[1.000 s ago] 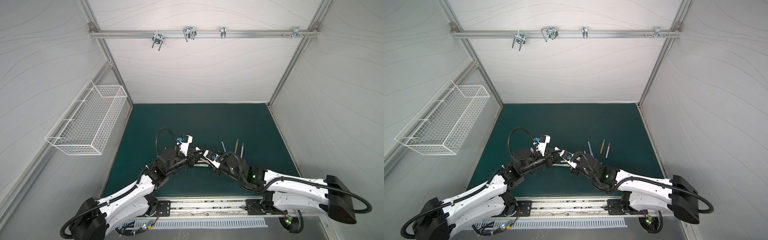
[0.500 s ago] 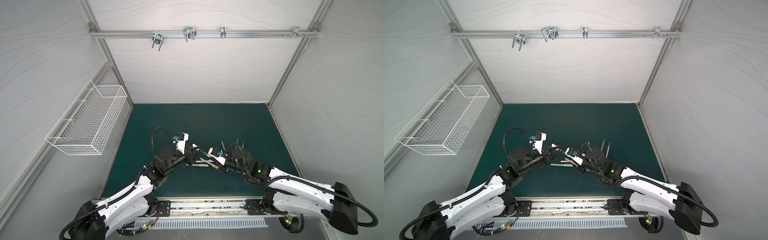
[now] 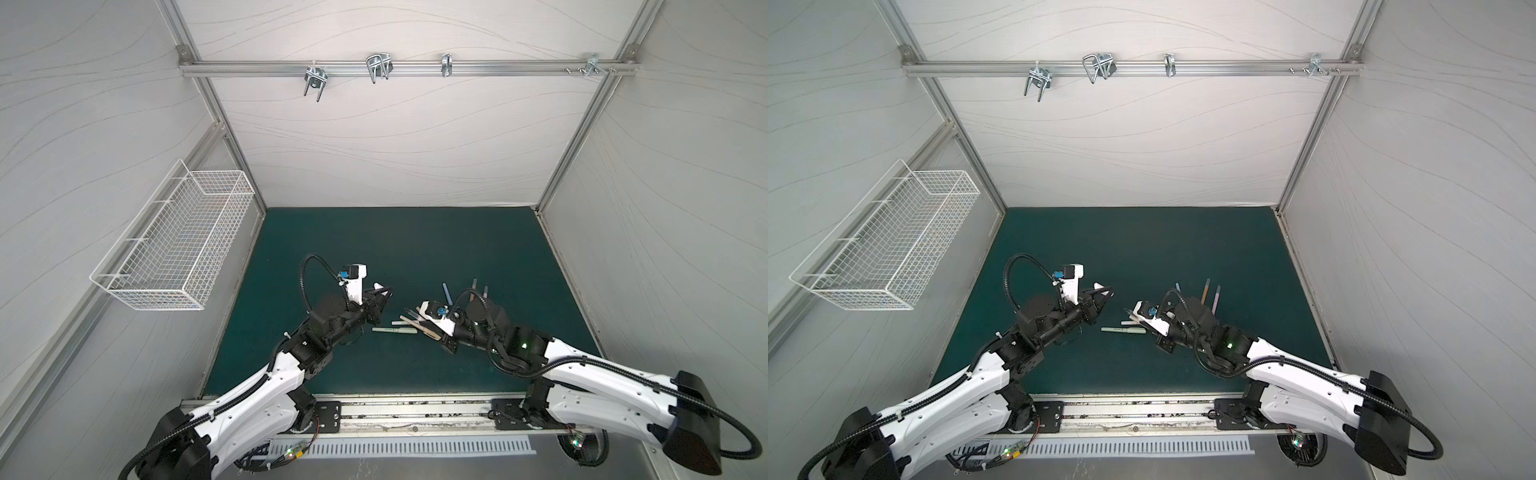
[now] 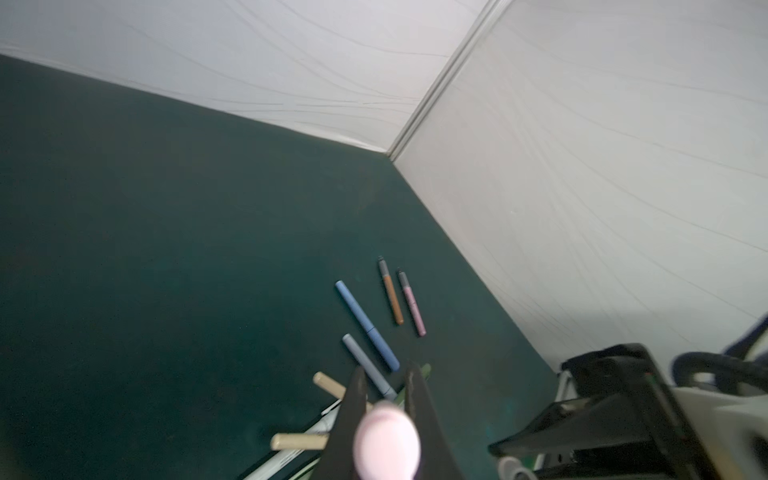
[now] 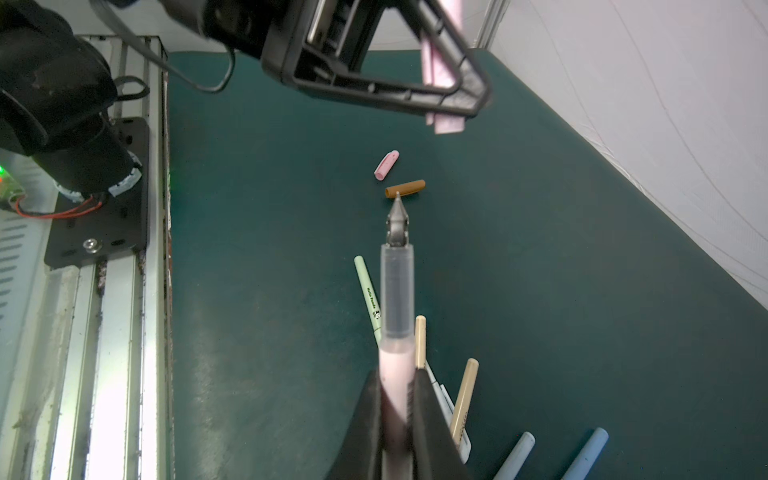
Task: Open the pen caps
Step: 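Draw both arms apart, left holding the pink cap, right the uncapped fountain pen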
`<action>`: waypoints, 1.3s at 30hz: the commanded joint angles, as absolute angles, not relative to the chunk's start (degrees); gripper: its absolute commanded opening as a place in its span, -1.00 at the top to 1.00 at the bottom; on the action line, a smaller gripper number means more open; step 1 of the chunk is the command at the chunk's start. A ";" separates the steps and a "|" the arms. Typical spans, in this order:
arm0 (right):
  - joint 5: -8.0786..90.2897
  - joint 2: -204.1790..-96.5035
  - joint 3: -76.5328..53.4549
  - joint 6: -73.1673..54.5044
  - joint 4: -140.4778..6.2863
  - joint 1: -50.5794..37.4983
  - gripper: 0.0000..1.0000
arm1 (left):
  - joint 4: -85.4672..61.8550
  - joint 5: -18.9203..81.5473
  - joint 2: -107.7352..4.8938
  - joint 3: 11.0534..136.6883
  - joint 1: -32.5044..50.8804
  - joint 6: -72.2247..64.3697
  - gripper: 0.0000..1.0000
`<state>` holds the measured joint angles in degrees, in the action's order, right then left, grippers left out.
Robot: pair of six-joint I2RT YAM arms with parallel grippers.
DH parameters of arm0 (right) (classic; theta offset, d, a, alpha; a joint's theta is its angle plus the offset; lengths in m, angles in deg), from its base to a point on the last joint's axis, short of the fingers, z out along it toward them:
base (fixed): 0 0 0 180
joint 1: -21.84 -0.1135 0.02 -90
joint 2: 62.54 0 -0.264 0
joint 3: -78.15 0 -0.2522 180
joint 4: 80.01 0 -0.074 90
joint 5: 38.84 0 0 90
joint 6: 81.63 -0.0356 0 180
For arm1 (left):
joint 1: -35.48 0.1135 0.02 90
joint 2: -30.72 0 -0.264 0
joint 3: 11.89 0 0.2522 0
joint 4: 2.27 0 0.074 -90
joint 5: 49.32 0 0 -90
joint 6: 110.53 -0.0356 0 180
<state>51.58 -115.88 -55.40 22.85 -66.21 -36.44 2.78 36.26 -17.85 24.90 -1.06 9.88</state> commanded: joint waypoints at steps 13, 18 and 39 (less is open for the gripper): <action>65.16 -118.35 -52.96 -2.92 -60.65 -15.52 1.00 | -19.87 57.88 -31.25 37.20 0.49 11.69 1.00; 63.20 -118.18 -53.11 -11.50 -56.58 -6.13 1.00 | -23.32 56.96 -37.98 40.38 2.72 11.85 1.00; 54.42 -126.45 -54.87 -23.14 -52.48 12.35 1.00 | -31.63 51.32 -56.09 48.44 9.92 12.69 1.00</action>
<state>55.72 -124.80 -54.40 -21.35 -53.69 11.49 -29.78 52.13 -54.64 45.51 9.09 11.56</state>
